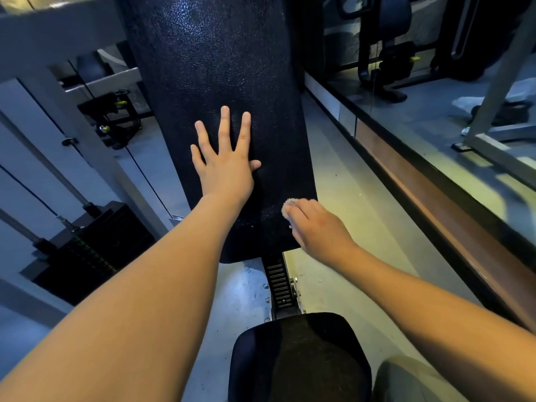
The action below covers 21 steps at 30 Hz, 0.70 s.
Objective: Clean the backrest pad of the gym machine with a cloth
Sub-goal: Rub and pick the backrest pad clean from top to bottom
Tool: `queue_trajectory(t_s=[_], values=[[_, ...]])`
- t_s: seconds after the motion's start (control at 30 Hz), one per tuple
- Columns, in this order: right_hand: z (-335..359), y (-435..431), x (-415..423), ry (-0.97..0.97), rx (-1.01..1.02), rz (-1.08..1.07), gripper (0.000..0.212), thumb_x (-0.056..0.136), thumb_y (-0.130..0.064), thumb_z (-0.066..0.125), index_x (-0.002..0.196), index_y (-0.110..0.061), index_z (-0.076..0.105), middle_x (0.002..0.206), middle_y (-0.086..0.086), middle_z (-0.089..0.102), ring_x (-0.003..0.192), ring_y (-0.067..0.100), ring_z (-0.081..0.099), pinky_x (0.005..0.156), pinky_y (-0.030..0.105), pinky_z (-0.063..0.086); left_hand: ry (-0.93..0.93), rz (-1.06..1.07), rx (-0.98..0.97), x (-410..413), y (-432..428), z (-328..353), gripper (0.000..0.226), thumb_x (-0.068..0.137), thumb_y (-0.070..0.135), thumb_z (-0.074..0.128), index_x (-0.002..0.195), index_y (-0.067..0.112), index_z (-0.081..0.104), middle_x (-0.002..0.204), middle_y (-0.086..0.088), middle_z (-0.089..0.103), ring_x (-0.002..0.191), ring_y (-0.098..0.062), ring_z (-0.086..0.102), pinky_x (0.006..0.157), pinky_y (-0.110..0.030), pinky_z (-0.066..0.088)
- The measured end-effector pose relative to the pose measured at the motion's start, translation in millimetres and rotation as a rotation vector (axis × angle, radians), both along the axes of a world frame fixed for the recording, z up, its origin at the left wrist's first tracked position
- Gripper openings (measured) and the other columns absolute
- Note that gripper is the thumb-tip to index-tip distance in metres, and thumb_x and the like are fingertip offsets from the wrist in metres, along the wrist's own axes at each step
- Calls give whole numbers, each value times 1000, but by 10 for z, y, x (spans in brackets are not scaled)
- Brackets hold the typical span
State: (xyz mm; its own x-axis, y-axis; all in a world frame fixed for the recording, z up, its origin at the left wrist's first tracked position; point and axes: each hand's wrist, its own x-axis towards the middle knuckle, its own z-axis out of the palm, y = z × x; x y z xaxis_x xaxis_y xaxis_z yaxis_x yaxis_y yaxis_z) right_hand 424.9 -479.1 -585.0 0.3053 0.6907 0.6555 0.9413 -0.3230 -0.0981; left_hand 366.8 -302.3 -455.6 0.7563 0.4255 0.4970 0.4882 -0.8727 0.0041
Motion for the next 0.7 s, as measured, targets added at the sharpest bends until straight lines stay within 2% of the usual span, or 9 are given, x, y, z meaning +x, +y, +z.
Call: queue_trajectory(t_s=[0.07,0.17,0.23,0.3,0.37,0.47,0.53,0.6,0.7], values=[[239,14,133,-5,48,-35,23,87,-5,60,110,-11,60,102,8,55,83,27,50,61,40,50,-7,-4,-3,-1,-2,-11,86,102,45,50,156,43,-16,165,4,-26,149,-43,-21,119,-64,2],[703,156,402,-6,238,-193,17,97,-10,52,111,-8,61,105,11,55,88,31,51,73,44,49,-16,-8,-4,2,8,-22,86,101,46,51,156,43,-16,165,4,-26,150,-43,-21,119,-64,2],[634,238,373,19,259,-176,20,97,-5,53,115,-6,61,112,12,58,94,32,54,82,42,50,-19,-11,-4,-5,9,-20,87,101,46,51,156,44,-16,165,5,-25,150,-42,-21,120,-63,2],[242,220,159,43,164,-90,35,86,8,60,118,-6,61,118,11,59,95,31,54,84,39,51,-24,-16,-1,-7,10,-21,86,101,46,51,156,44,-15,165,5,-25,150,-42,-20,120,-63,2],[-159,104,-82,42,-13,-2,52,75,14,67,121,-7,60,121,10,60,90,28,55,75,38,54,-27,-15,-5,-14,17,-25,86,101,46,51,156,44,-15,165,5,-26,150,-42,-20,120,-63,2],[-126,-11,-110,3,-145,59,48,74,4,75,117,-12,62,105,5,60,80,25,55,55,30,46,-29,-8,0,-27,13,-30,85,102,47,50,155,44,-16,165,5,-26,150,-41,-21,120,-63,2],[241,43,52,-8,-54,5,34,81,-1,67,112,-13,61,101,6,55,82,27,52,56,37,48,-22,-11,0,-28,10,-17,85,101,48,50,155,44,-16,165,6,-27,150,-41,-21,120,-63,2],[581,134,246,-1,141,-115,27,87,-4,62,113,-12,61,106,9,54,89,29,51,63,42,51,-13,-10,-5,-33,14,3,85,101,49,50,156,44,-16,165,5,-26,150,-41,-21,120,-63,3],[440,257,185,46,196,-127,34,87,3,58,119,-8,62,119,11,58,95,31,52,77,40,52,-5,-2,2,-46,-1,13,85,101,50,50,156,44,-15,165,6,-26,150,-41,-20,120,-63,4]])
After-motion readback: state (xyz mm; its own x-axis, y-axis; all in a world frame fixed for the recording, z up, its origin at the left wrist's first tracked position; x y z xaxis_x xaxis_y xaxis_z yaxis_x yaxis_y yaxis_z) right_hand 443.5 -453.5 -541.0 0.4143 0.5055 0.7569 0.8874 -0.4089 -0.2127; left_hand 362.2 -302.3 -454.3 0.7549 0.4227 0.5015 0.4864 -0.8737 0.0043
